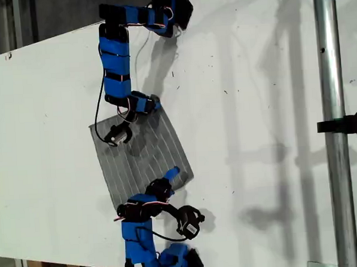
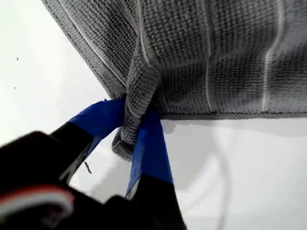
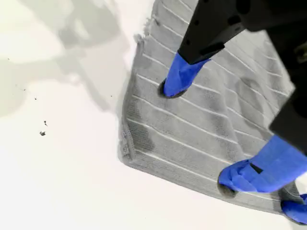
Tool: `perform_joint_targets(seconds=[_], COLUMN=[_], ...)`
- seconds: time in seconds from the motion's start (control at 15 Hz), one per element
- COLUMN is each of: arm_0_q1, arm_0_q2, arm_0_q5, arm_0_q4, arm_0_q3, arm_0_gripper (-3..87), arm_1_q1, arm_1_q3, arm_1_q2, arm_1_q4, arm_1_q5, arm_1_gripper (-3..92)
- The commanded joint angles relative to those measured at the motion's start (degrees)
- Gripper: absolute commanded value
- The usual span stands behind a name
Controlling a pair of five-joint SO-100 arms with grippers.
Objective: Grasp corners of a towel and fold twice.
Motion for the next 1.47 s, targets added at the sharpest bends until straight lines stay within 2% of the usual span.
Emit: perform_joint_targets(seconds=[0.0,0.13,0.27,0.33,0.47,0.67,0.73,0.8,0.93,1.2,1.4], arm_0_q1=[-0.44,-1.76,-1.58,-1.05,-0.97,0.0,0.44,0.18,0.0,1.76,8.7], arm_0_q2=[-2.37,-5.89,-9.76,-10.28,-10.11,-12.39,-13.97,-14.68,-14.85,-12.48,-0.26], arm_0_q5=[-0.44,-0.7,-5.27,-7.91,-8.88,-9.93,-9.76,-10.46,-10.9,-8.7,-5.1], arm_0_q4=[-4.04,-6.59,-7.82,-9.58,-16.0,-21.18,-20.65,-19.6,-19.07,-16.17,-15.29], arm_0_q3=[-0.26,1.23,2.99,5.71,11.25,12.66,10.72,9.93,9.67,6.86,7.56], arm_0_gripper=[32.9,32.6,34.0,33.9,31.9,29.3,28.0,20.5,-2.6,-2.7,-2.7], arm_1_q1=[-0.97,-1.05,-1.14,-1.41,-2.29,-2.81,-2.81,-2.81,-2.99,-4.04,-13.36], arm_1_q3=[-0.44,-0.44,-0.44,-0.44,-0.44,-0.44,-0.44,-0.44,-0.44,0.26,0.44], arm_1_q2=[-0.35,-0.35,-0.18,-0.18,-0.09,0.62,1.14,1.67,3.08,7.82,16.52], arm_1_q4=[-1.58,-1.58,-1.58,-1.49,-1.49,-1.14,-0.7,-0.44,0.44,3.78,12.66], arm_1_q5=[0.26,0.26,0.18,0.26,0.53,0.79,0.88,1.05,1.58,6.15,14.85], arm_1_gripper=[-0.2,-0.2,-0.2,-0.2,-0.2,-0.2,-0.2,-0.2,-0.2,-0.2,-0.2])
